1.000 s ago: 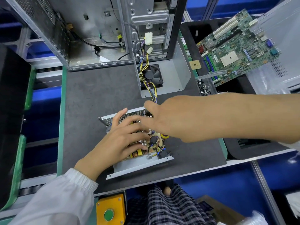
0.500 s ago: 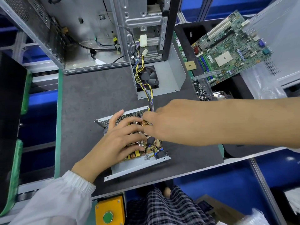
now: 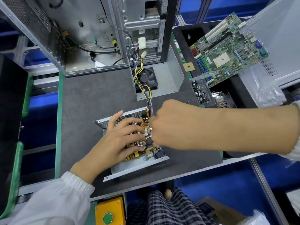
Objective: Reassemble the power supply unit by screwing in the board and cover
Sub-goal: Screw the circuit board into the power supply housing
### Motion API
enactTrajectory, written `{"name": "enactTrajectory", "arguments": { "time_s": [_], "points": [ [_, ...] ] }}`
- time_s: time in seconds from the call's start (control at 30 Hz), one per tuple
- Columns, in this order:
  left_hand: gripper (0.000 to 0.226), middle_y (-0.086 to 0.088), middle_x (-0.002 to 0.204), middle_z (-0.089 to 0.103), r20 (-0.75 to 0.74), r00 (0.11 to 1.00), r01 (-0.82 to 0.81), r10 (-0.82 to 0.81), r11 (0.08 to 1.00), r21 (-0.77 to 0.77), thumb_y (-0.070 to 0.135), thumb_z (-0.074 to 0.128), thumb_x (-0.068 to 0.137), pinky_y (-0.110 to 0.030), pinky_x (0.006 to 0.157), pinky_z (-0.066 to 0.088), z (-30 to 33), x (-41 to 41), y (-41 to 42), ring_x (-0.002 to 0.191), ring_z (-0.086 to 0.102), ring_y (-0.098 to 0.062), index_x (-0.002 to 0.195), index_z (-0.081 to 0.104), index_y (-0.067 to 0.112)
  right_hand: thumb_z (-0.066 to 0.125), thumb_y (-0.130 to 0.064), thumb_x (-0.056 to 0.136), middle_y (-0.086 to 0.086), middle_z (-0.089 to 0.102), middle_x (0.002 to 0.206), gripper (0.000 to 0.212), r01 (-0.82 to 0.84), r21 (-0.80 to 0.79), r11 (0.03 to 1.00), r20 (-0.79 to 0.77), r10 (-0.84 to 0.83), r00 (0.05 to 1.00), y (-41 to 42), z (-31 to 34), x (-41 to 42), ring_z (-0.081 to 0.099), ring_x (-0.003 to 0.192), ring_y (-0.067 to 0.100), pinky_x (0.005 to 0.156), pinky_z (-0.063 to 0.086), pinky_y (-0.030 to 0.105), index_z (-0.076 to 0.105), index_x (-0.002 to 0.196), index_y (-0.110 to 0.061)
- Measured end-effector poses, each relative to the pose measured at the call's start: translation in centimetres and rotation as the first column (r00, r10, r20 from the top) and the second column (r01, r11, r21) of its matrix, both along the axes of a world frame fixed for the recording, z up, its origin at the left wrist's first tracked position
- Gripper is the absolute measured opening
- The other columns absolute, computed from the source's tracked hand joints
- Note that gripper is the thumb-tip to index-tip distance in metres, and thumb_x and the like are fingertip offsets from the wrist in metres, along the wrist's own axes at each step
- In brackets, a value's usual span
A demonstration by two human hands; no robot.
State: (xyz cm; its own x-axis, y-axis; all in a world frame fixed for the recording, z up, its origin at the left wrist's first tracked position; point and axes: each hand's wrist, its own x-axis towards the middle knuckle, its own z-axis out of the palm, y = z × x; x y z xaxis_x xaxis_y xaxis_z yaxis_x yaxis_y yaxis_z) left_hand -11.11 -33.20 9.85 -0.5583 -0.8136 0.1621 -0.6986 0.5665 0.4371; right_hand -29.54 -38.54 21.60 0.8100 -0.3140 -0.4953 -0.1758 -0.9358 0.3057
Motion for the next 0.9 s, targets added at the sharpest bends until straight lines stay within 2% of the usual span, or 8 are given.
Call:
{"name": "enactTrajectory", "arguments": {
  "time_s": [0.1, 0.2, 0.3, 0.4, 0.53, 0.7, 0.8, 0.9],
  "points": [
    [0.037, 0.013, 0.107, 0.067, -0.027, 0.999, -0.026, 0.027, 0.999, 0.022, 0.055, 0.060, 0.085, -0.051, 0.118, 0.011, 0.9, -0.4, -0.1, 0.123, 0.052, -0.011, 0.094, 0.077, 0.023, 0.039, 0.003, 0.081, 0.001, 0.045, 0.066, 0.022, 0.063, -0.030, 0.998, -0.016, -0.064, 0.998, -0.5, -0.5, -0.4, 0.039, 0.059, 0.019, 0.046, 0.018, 0.022, 0.036, 0.065, -0.011],
    [0.037, 0.011, 0.103, 0.067, -0.182, 0.977, -0.097, 0.107, 0.993, 0.061, 0.054, 0.070, 0.076, -0.037, 0.117, 0.016, 2.5, -2.4, -1.1, 0.107, 0.056, -0.006, 0.092, 0.075, 0.021, 0.044, -0.021, 0.098, 0.009, 0.052, 0.091, 0.011, 0.245, 0.086, 0.966, -0.002, -0.246, 0.969, -0.7, -1.1, -0.5, 0.037, 0.057, 0.019, 0.043, 0.020, 0.027, 0.046, 0.105, -0.013],
    [0.038, 0.019, 0.104, 0.065, -0.285, 0.934, -0.130, 0.213, 0.950, 0.285, 0.049, 0.084, 0.063, -0.017, 0.110, 0.021, 3.5, -4.6, -2.2, 0.112, 0.048, -0.005, 0.094, 0.069, 0.032, 0.061, -0.012, 0.085, 0.010, 0.032, 0.106, 0.043, 0.339, 0.216, 0.916, -0.026, -0.341, 0.940, -1.2, -0.1, -0.6, 0.034, 0.052, 0.014, 0.041, 0.022, 0.028, 0.039, 0.122, -0.007],
    [0.046, 0.040, 0.092, 0.058, -0.338, 0.894, -0.102, 0.294, 0.868, 0.485, 0.037, 0.093, 0.055, -0.017, 0.093, 0.042, 3.4, -5.6, -2.3, 0.109, 0.051, -0.004, 0.083, 0.059, 0.052, 0.057, -0.015, 0.089, 0.005, 0.044, 0.119, 0.036, 0.232, 0.202, 0.952, 0.011, -0.239, 0.971, -1.0, 0.5, -0.3, 0.024, 0.054, 0.008, 0.034, 0.023, 0.026, 0.049, 0.124, -0.010],
    [0.034, 0.031, 0.072, 0.063, -0.510, 0.802, 0.004, 0.310, 0.851, 0.525, 0.028, 0.081, 0.060, -0.011, 0.060, 0.043, 3.0, -5.5, -1.8, 0.067, 0.055, 0.013, 0.080, 0.054, 0.031, 0.039, -0.033, 0.100, -0.004, 0.044, 0.070, 0.028, 0.212, 0.042, 0.976, 0.238, -0.216, 0.947, 0.1, -0.1, -0.4, 0.023, 0.049, 0.018, 0.042, 0.016, 0.026, 0.052, 0.110, -0.010],
    [0.026, 0.008, 0.081, 0.071, -0.589, 0.739, 0.123, 0.328, 0.793, 0.597, 0.023, 0.089, 0.067, -0.036, 0.073, 0.056, 3.7, -4.2, -1.9, 0.077, 0.062, 0.000, 0.080, 0.071, 0.036, 0.053, -0.018, 0.089, 0.003, 0.034, 0.093, 0.032, 0.074, 0.167, 0.983, 0.261, -0.116, 0.958, -0.9, 0.3, -1.5, 0.043, 0.064, 0.022, 0.041, 0.016, 0.027, 0.035, 0.115, -0.023],
    [0.025, 0.013, 0.089, 0.069, -0.575, 0.776, 0.139, 0.258, 0.820, 0.556, 0.015, 0.082, 0.070, -0.017, 0.077, 0.048, 3.7, -3.9, -2.0, 0.085, 0.060, 0.005, 0.082, 0.072, 0.034, 0.043, -0.009, 0.091, 0.003, 0.052, 0.101, 0.028, 0.021, 0.124, 0.992, 0.224, -0.049, 0.973, -1.1, 1.1, -1.4, 0.044, 0.067, 0.024, 0.043, 0.015, 0.027, 0.039, 0.118, -0.017],
    [0.041, 0.028, 0.083, 0.068, -0.531, 0.802, 0.109, 0.272, 0.808, 0.579, 0.009, 0.084, 0.072, -0.004, 0.079, 0.042, 3.4, -4.4, -1.5, 0.083, 0.060, 0.013, 0.080, 0.070, 0.047, 0.038, -0.030, 0.098, -0.003, 0.041, 0.060, 0.021, 0.053, -0.039, 0.998, 0.146, -0.046, 0.988, -0.4, 1.6, -1.2, 0.038, 0.052, 0.018, 0.044, 0.010, 0.025, 0.057, 0.093, -0.021]
  ]
}}
